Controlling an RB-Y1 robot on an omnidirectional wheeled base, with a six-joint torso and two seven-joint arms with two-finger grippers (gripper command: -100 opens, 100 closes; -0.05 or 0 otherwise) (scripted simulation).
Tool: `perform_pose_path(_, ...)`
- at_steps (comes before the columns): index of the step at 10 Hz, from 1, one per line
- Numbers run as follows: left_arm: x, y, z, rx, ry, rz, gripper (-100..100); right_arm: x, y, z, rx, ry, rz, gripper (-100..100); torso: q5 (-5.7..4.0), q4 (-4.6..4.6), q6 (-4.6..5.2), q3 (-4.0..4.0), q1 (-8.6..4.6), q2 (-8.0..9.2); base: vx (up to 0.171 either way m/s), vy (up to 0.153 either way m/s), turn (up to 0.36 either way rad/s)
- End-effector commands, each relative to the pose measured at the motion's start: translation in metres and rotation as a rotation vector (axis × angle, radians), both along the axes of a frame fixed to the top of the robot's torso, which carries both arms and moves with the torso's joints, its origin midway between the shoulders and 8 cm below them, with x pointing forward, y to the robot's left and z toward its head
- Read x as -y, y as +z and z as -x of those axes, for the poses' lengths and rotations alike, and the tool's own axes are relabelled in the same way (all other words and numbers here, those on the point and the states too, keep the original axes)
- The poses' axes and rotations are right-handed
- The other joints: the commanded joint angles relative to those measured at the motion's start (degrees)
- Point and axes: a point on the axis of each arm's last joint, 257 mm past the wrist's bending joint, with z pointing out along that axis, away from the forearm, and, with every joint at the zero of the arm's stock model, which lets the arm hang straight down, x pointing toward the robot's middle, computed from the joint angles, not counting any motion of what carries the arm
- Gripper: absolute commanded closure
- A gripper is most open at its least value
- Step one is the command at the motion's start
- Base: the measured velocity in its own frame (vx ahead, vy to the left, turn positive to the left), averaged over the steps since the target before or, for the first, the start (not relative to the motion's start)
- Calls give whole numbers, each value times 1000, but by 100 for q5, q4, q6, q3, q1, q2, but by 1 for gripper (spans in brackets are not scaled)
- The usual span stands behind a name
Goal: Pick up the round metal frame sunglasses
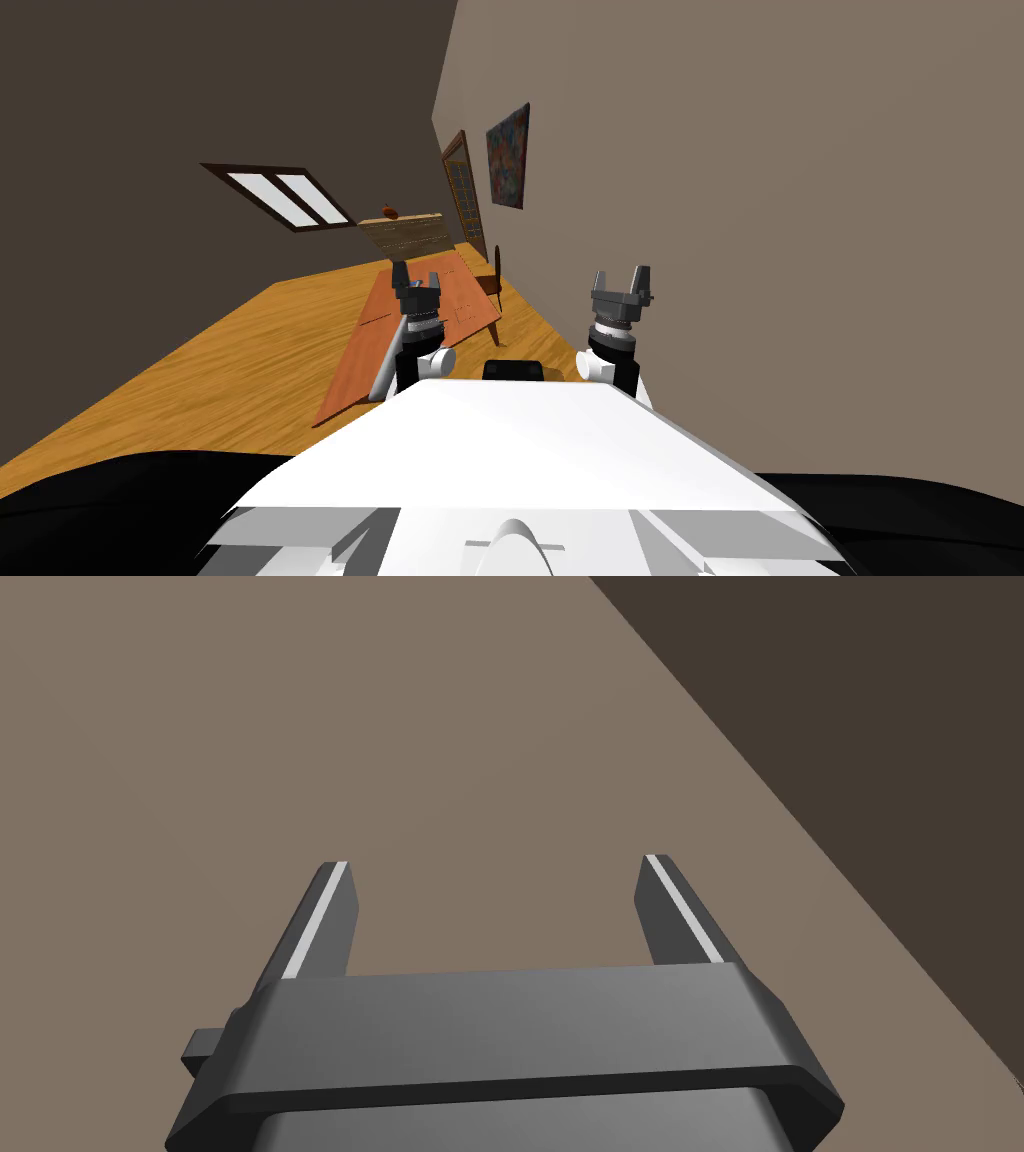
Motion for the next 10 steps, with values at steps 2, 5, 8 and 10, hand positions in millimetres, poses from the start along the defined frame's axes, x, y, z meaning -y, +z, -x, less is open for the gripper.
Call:
perform_pose_path(2, 13, -18, -13, -47, -58, -23, -100, 0, 0, 0, 0, 0, 0, 0, 2, 1, 2, 3, 13, 7, -33, 54, -116)
perform_pose_path(5, 28, -42, -29, -106, -119, -48, -100, 0, 0, 0, 0, 0, 0, 0, 8, 5, 1, 13, 34, 22, -59, 85, -99)
perform_pose_path(8, 44, -78, -49, -190, -185, -86, -100, 0, 0, 0, 0, 0, 0, 0, 10, 5, 1, 13, 41, 22, -62, 101, -138)
perform_pose_path(10, 54, -103, -61, -247, -230, -124, -100, 0, 0, 0, 0, 0, 0, 0, 10, 5, 1, 14, 44, 25, -78, 112, -137)
